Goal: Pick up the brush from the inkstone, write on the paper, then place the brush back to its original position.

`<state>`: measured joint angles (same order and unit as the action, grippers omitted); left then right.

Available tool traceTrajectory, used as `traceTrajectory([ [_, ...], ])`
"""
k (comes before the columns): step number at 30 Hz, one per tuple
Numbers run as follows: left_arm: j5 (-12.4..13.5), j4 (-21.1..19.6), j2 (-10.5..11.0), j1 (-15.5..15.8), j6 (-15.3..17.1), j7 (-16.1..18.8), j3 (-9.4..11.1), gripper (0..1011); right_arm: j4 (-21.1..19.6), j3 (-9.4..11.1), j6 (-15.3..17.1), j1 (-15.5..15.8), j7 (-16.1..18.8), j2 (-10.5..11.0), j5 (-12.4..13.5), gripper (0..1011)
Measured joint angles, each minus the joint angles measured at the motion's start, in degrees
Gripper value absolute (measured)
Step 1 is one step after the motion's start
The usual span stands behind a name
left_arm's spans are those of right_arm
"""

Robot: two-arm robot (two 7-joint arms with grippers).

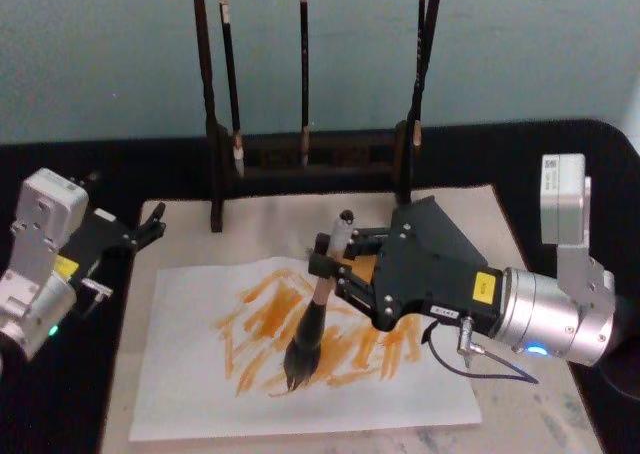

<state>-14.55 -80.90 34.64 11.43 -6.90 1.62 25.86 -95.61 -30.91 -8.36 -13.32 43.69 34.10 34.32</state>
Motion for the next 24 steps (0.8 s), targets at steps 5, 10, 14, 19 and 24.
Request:
traceTrajectory([
  [5,0.0,0.0,0.0,0.0,0.0,0.0,0.0,1001,0.11,-0.69,0.04,-0.1,0.01,-0.07,-0.38,169],
  [10,0.0,0.0,0.0,0.0,0.0,0.0,0.0,1001,0.61,-1.22,0.16,-0.32,-0.06,-0.38,-0.71,169],
  [14,0.0,0.0,0.0,0.0,0.0,0.0,0.0,1001,0.92,-1.42,0.27,-0.38,-0.13,-0.53,-0.75,169],
  [19,0.0,0.0,0.0,0.0,0.0,0.0,0.0,1001,1.41,-1.53,0.36,-0.47,-0.36,-0.7,-0.84,169],
  [24,0.0,0.0,0.0,0.0,0.0,0.0,0.0,1001,1.78,-1.55,0.36,-0.44,-0.71,-0.8,-1.05,169],
])
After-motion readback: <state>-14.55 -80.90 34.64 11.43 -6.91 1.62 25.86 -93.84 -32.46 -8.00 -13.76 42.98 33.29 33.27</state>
